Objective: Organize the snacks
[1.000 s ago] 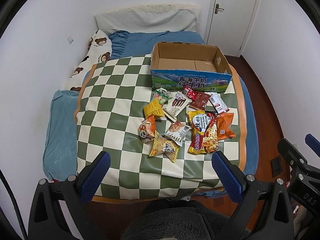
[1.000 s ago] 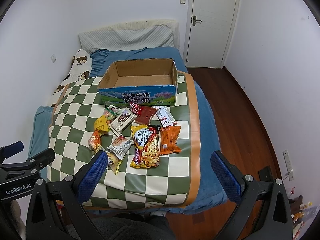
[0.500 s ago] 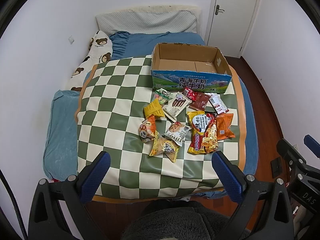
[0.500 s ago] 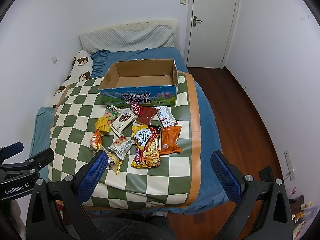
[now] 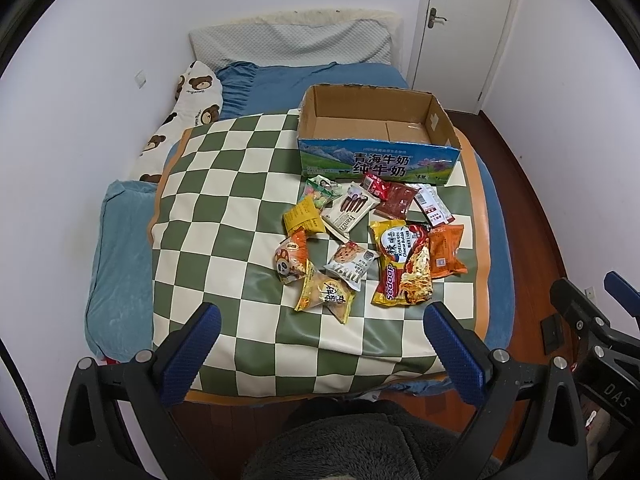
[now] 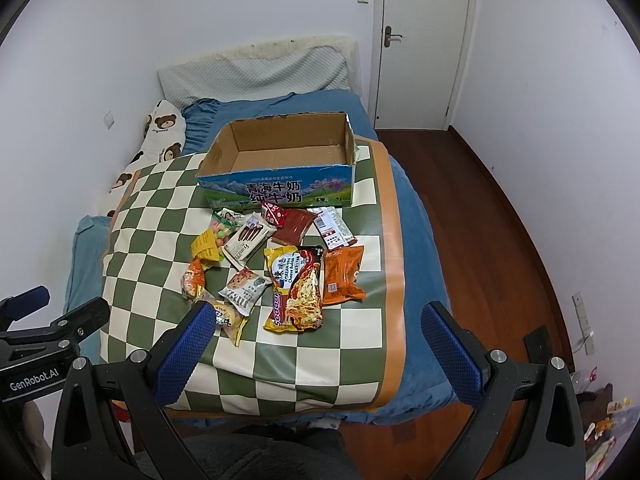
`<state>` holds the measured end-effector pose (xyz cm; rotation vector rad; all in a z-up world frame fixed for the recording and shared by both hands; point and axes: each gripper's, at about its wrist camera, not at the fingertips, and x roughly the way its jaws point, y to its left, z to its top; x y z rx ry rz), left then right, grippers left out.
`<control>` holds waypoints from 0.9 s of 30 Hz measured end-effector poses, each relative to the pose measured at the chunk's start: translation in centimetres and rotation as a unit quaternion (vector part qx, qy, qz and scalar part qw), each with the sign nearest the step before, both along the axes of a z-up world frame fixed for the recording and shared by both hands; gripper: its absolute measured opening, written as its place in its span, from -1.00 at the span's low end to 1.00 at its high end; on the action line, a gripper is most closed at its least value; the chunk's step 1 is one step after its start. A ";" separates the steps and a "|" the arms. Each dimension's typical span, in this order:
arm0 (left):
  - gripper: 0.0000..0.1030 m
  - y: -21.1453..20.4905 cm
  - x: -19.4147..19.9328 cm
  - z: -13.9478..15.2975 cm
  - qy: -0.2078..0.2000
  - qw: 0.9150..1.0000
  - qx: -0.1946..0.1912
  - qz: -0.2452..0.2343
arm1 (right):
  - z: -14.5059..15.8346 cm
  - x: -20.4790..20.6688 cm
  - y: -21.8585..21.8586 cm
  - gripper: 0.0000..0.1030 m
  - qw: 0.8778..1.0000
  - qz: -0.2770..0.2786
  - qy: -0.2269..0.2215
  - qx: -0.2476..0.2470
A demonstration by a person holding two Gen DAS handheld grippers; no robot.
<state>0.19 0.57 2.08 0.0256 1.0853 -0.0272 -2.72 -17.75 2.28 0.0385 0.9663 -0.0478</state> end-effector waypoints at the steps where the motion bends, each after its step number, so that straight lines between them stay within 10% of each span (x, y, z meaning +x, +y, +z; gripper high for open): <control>1: 1.00 0.0 0.0 0.0 0.000 1.000 0.000 0.000 | 0.0 0.0 -0.1 1.00 1.000 -0.001 -0.001 0.001; 27: 1.00 -0.6 3.0 -2.6 0.003 1.000 0.014 0.015 | -1.5 1.8 -1.2 1.00 1.000 -0.011 0.007 0.029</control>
